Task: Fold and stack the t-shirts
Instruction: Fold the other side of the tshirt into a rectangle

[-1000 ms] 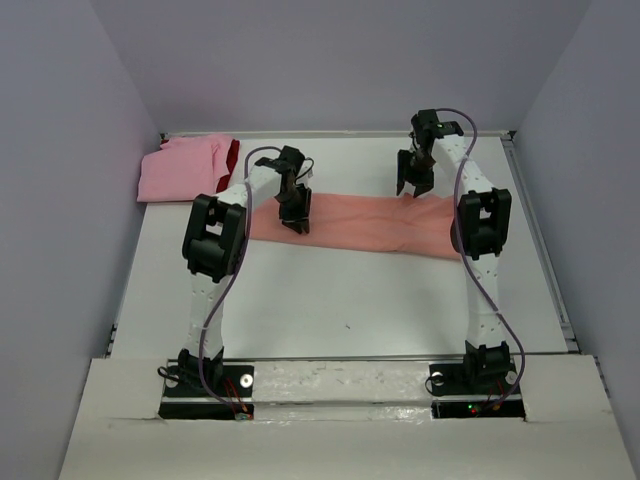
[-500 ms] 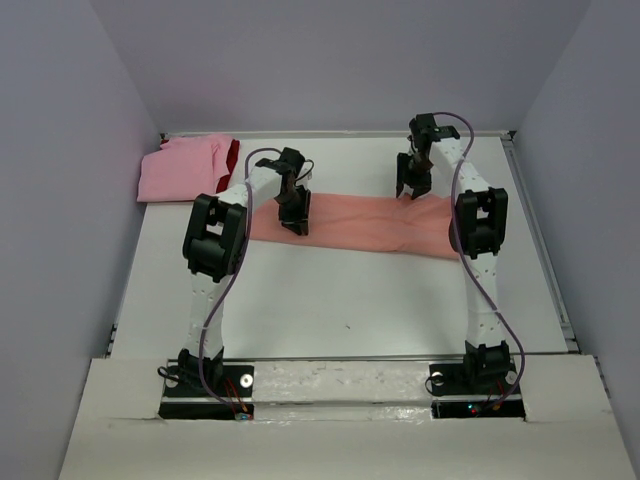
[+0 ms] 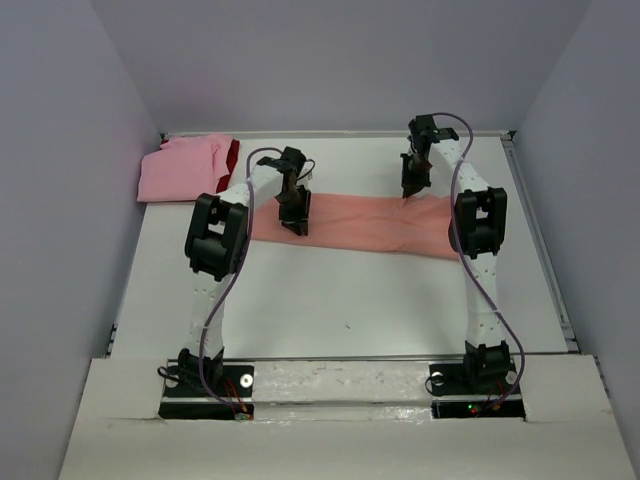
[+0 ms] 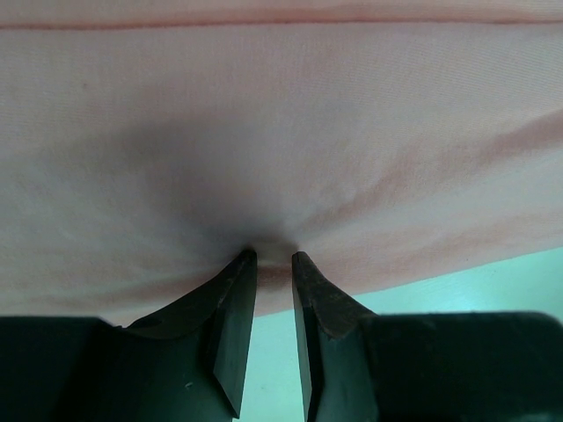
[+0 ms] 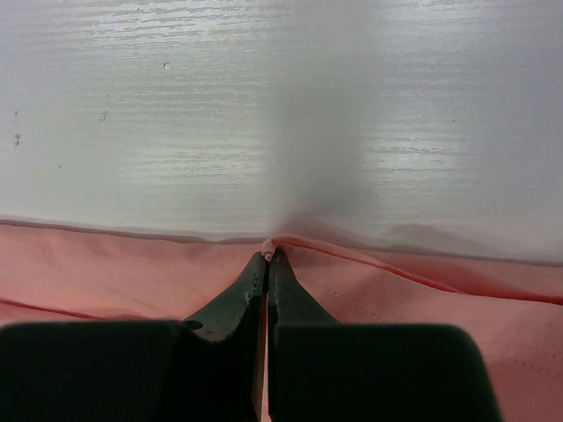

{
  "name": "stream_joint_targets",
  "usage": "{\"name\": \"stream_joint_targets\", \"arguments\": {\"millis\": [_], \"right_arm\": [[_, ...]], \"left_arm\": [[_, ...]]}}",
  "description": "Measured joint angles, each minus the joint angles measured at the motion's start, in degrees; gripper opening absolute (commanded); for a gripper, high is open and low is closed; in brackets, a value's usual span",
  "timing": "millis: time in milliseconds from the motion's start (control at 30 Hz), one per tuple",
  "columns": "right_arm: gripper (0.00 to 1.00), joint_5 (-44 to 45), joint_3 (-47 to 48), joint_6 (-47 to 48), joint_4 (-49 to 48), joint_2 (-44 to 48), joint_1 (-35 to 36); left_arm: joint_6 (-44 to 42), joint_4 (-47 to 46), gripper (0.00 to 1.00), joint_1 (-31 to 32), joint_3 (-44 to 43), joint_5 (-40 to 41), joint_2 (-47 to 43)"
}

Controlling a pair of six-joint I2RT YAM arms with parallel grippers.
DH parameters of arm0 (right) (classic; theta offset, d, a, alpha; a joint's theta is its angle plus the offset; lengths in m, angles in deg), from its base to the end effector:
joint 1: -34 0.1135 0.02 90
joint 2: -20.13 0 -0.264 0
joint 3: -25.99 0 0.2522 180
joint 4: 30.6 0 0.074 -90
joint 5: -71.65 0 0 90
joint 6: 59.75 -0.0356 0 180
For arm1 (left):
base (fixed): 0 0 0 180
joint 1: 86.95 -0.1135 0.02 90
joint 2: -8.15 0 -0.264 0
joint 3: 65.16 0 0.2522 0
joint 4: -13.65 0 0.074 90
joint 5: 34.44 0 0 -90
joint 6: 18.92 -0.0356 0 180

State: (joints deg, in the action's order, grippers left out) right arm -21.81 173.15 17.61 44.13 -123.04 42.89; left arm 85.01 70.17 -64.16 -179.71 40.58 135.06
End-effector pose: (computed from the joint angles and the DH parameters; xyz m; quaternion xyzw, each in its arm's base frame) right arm 0.5125 0.0823 0.1859 0.0272 0.9851 0.0605 0.1587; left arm 0.4242 -0.1882 0.1695 0.0991 0.9699 -0.1789 0.1321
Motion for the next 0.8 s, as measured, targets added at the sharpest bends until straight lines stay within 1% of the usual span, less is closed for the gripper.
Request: {"name": "stream_joint_targets", "arguments": {"millis": [300,800], "right_arm": [[0.00,-1.07,0.04,0.11,-1.53,0.00,0.00],[0.00,-10.01,-0.46,0.28,-5.84,0.00,0.00]], "left_arm": [[0.00,0.81,0.37,0.00,-1.09,-0.02,0.74],[0.02,1.99,0.37,0.00,-2.51,-0.46,1.64]]}}
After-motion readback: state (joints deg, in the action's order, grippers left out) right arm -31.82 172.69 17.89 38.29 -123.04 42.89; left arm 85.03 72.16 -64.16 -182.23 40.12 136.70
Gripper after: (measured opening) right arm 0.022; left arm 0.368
